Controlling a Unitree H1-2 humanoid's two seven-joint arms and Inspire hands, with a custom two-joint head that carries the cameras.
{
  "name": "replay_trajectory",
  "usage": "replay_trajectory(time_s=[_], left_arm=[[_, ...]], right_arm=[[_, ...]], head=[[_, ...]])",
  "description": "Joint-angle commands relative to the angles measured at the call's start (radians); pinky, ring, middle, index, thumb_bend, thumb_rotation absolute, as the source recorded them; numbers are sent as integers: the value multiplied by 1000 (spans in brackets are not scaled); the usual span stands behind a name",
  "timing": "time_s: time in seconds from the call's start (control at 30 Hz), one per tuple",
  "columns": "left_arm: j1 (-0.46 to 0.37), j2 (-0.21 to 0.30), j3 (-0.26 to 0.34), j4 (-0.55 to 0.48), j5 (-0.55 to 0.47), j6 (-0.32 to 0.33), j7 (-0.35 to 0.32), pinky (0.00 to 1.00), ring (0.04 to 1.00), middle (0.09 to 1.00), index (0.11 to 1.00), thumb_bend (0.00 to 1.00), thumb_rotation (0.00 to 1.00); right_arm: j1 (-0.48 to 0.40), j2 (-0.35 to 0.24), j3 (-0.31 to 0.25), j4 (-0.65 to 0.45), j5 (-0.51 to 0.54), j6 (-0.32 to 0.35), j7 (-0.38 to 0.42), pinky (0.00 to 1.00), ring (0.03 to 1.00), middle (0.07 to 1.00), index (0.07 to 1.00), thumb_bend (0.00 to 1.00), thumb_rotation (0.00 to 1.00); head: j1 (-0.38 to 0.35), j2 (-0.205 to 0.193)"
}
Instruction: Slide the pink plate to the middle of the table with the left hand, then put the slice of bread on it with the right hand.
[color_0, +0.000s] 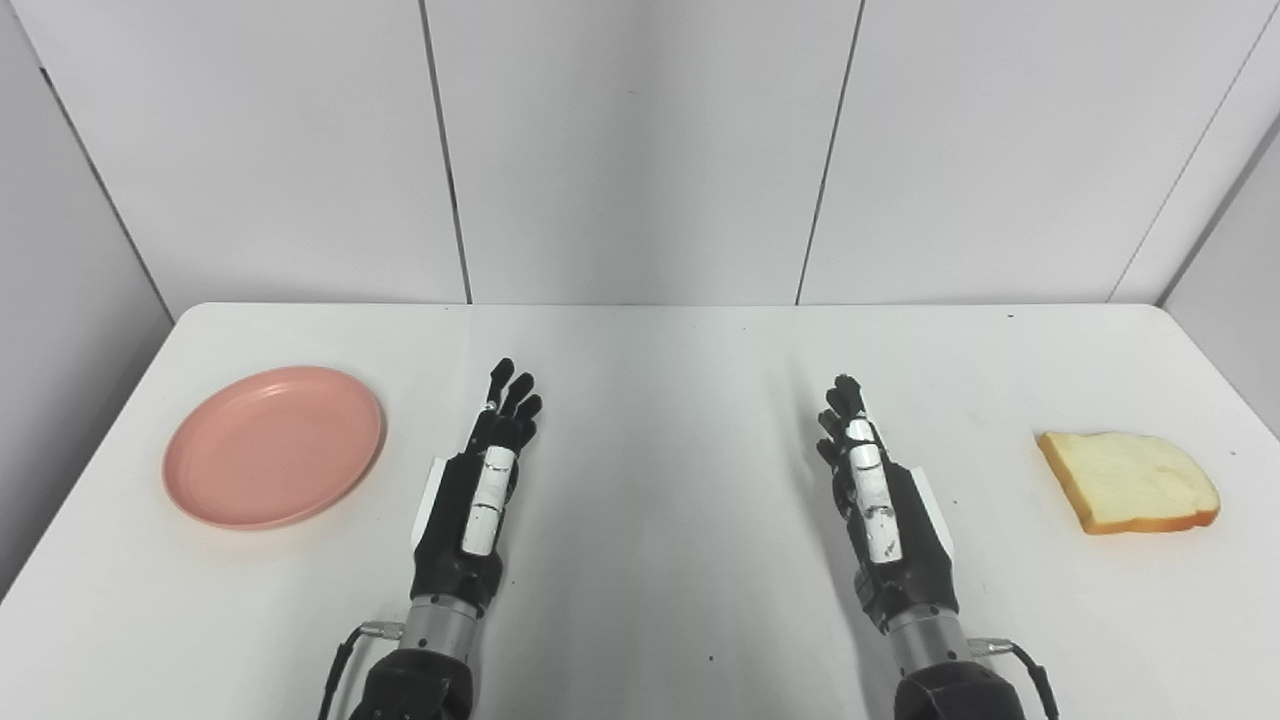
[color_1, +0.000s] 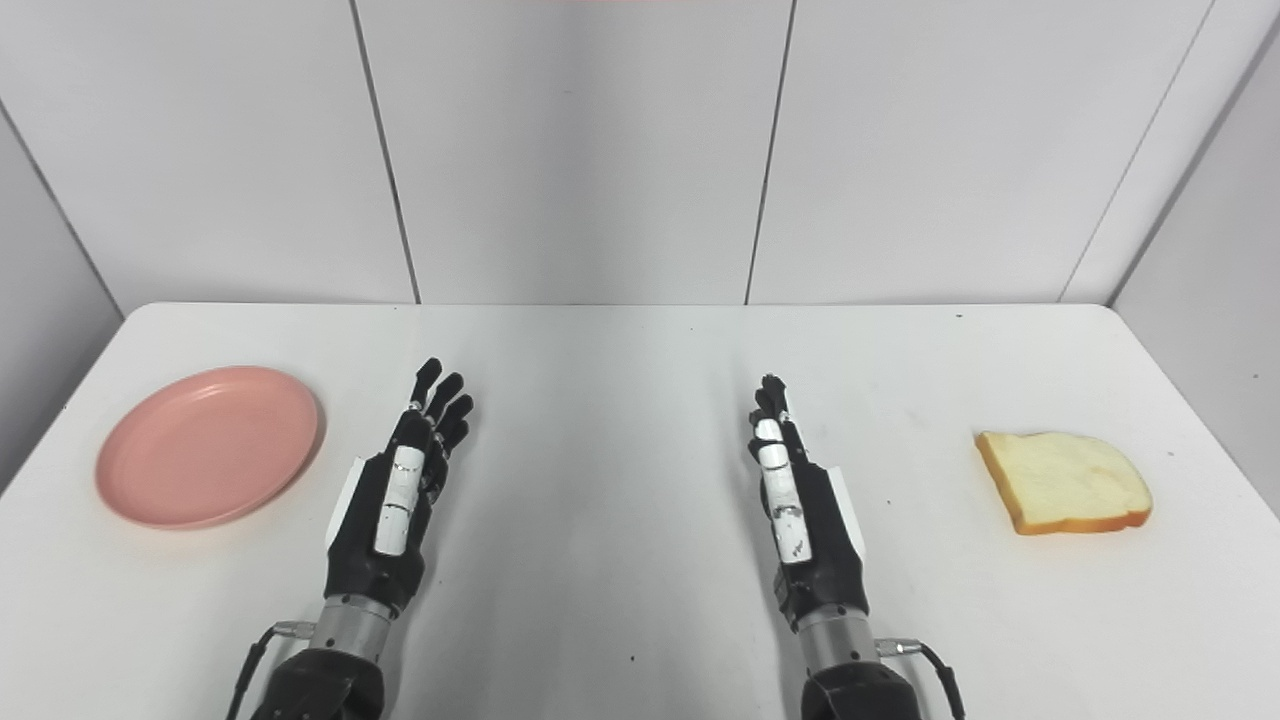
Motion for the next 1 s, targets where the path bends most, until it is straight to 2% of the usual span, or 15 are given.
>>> replay_trajectory(time_s=[0.0, 0.67, 0.87, 0.97], left_arm=[[-27, -12, -1, -29, -1, -17, 4, 962, 947, 964, 966, 727, 922], [-25, -9, -3, -39, -7, -7, -3, 984, 958, 973, 976, 729, 913], [-21, -32, -10, -17, 25, -23, 27, 950, 936, 953, 948, 741, 924], [-33, -39, -22, 11, 46, -32, 32, 956, 943, 955, 950, 743, 926]], right_arm=[[-26, 2, 0, -23, -1, -40, 1, 1000, 1000, 1000, 1000, 601, 1000], [-24, 4, -1, -26, 2, -35, -1, 1000, 1000, 1000, 1000, 598, 1000], [-20, -11, -9, -30, 19, -38, 10, 1000, 1000, 1000, 1000, 595, 1000], [-18, -26, -24, -22, 49, -53, 25, 1000, 1000, 1000, 1000, 572, 1000]], head=[[1, 1], [8, -1], [91, -14], [176, -28]])
